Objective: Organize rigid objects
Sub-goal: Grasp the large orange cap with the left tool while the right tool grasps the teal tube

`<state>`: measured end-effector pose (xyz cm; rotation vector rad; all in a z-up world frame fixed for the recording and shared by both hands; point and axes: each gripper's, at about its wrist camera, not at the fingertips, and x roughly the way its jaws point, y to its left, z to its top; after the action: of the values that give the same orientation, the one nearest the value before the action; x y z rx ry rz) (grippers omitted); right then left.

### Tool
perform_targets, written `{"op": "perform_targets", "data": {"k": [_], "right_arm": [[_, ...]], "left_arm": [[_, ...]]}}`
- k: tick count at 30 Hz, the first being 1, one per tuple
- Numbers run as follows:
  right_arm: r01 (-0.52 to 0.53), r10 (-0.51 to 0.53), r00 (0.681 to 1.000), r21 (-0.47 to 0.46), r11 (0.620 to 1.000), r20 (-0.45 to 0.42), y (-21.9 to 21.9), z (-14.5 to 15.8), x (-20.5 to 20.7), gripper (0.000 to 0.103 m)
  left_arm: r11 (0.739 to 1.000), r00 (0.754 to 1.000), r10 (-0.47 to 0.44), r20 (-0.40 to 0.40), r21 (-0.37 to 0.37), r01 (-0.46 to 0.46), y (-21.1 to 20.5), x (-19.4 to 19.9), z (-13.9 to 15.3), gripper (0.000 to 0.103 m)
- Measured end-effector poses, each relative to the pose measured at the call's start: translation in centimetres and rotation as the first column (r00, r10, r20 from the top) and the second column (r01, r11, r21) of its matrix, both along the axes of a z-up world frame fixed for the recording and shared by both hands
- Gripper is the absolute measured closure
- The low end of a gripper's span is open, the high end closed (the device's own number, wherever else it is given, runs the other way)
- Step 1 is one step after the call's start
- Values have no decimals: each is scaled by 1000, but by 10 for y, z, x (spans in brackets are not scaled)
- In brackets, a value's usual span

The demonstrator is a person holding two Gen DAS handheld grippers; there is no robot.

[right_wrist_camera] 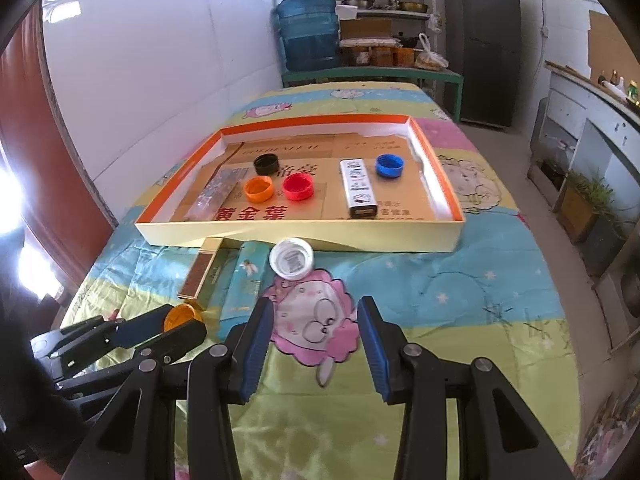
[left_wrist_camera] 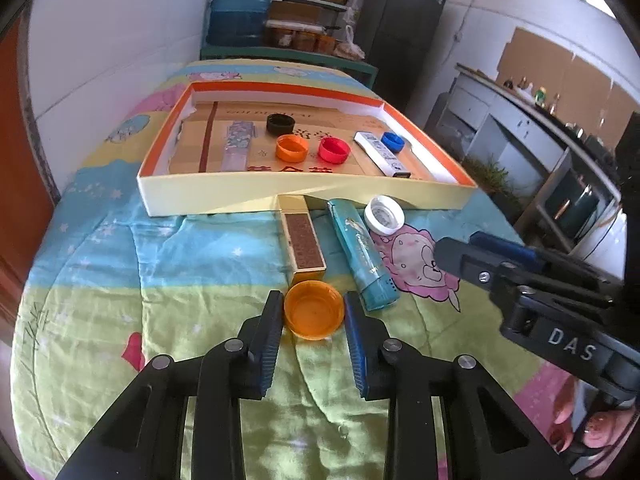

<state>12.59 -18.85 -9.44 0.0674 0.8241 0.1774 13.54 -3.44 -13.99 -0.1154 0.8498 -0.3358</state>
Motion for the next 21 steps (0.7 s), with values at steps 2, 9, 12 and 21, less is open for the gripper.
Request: {"op": "perform_targets", "data": {"k": [2,9,12,21], "right_arm": [[-24,25,1000,24,999,-13,6,-2,3,60],[-70,71,997,28,997,-39,35,-11,19,60],[-67,66,996,-6,998,-52,45,-17,26,60],[-60,56,997,-76,995,-52,63,-24,39,77]], "left_arm": [[1000,1000,11,5,-15,-11,6,-3,2,72],[997,996,71,57,-33,-69,29,-15,19,72],[995,994,91,68,-41,-89,39,-16,24,72],[994,993,97,72,-62,-93,50,-15,24,72]]}}
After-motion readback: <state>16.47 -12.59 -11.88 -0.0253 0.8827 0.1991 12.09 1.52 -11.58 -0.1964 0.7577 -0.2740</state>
